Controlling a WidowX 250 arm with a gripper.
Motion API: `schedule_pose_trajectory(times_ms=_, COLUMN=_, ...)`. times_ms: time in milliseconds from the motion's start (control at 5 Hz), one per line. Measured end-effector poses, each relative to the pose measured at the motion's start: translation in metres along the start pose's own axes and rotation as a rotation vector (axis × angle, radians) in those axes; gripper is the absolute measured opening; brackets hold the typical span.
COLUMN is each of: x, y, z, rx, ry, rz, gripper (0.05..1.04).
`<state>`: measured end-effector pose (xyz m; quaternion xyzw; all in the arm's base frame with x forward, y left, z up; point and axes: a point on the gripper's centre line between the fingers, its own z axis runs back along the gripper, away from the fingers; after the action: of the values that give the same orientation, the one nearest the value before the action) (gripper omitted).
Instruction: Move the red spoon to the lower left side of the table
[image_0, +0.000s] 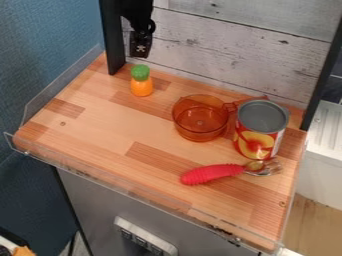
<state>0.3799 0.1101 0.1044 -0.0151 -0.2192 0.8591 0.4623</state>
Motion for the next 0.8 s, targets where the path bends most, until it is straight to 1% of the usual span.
schedule_pose_trajectory(times_ms=200, x=-0.001, y=0.008, z=-0.011, rx=0.035, ry=-0.012, rz=-0.004, gripper=1.001)
schedule_pose_trajectory(times_ms=400, x=0.000, y=0.030, z=-0.010, rx=0.081, ry=-0.045, rz=0.020, gripper=1.001)
schedule_pose_trajectory(times_ms=600, x=-0.001, y=0.050, z=0.005, rx=0.079, ry=-0.047, rz=0.009, gripper=1.001)
schedule_pose_trajectory(times_ms=800, x=0.002, y=0.074, z=0.013, rx=0.119, ry=-0.045, rz=0.059, gripper=1.001)
